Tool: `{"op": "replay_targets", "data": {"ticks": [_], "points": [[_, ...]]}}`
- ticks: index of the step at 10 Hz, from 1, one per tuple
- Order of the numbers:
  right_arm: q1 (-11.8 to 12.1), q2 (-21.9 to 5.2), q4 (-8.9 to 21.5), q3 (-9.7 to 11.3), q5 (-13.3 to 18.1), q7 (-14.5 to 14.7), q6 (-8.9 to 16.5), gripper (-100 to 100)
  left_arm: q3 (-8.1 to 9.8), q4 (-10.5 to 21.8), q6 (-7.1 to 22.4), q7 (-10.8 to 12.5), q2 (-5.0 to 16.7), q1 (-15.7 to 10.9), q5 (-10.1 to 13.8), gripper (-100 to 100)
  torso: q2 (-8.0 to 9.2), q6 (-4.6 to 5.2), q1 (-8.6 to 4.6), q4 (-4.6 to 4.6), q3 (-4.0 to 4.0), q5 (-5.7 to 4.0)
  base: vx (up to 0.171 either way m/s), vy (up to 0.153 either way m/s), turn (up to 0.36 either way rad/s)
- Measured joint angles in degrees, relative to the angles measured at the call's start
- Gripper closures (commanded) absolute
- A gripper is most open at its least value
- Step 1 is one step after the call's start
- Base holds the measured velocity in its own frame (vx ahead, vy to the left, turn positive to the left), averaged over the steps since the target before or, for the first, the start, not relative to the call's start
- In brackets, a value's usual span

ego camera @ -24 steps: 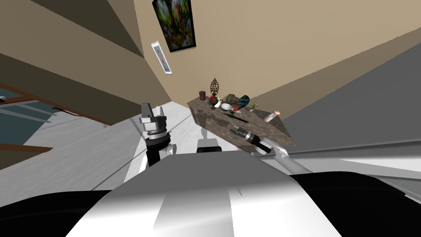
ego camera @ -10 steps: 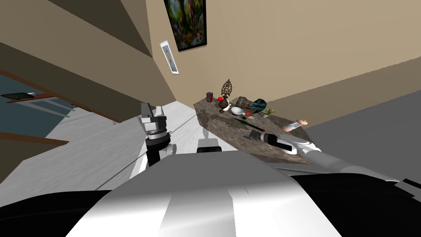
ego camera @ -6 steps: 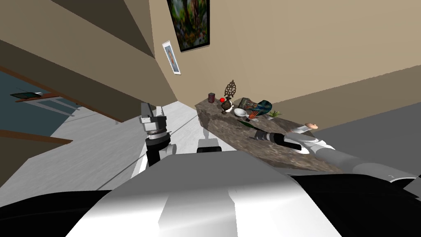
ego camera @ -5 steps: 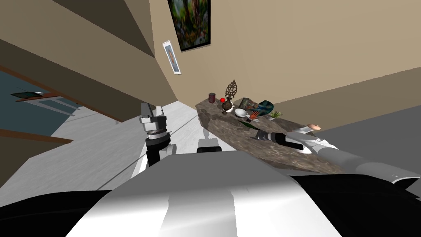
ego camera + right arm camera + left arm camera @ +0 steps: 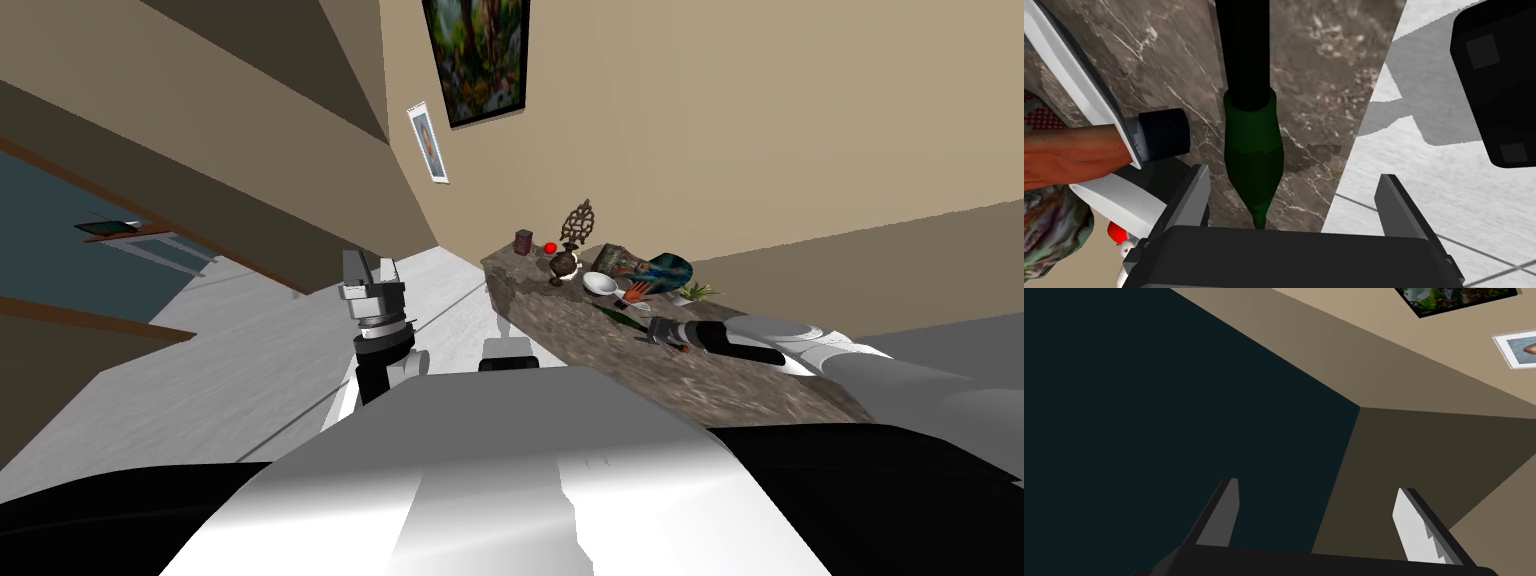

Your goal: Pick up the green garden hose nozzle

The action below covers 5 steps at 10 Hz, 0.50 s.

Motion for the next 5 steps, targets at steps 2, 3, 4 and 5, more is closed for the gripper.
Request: {"op": "replay_targets", "data": {"ticks": [2,3,4,5], "points": [[2.63,-1.81,0.11,0.94,0.11,0.30,1.95,-100,0.00,0.00,0.00,0.00,0.00,0.00,0.00,0,0.04,0.00,-0.17,0.00,0.01,-0.05,0.125,-0.003,0.049],[2.60,-1.91,0.52,1.72,0.62,-0.04,2.22,-100,0.00,0.00,0.00,0.00,0.00,-0.01,0.00,0,0.22,0.01,-0.17,0.04,0.12,-0.06,0.080,0.017,0.049],[2.27,-1.73,1.31,2.59,1.27,-0.33,2.28,-100,0.00,0.00,0.00,0.00,0.00,-0.01,0.00,0,0.33,0.02,-0.12,0.07,0.18,-0.05,0.086,0.020,0.058],[2.28,-1.43,2.20,3.43,1.74,-0.52,2.13,-100,0.00,0.00,0.00,0.00,0.00,-0.01,0.00,0,0.35,0.02,-0.11,0.08,0.20,-0.05,0.040,0.006,0.010]]}}
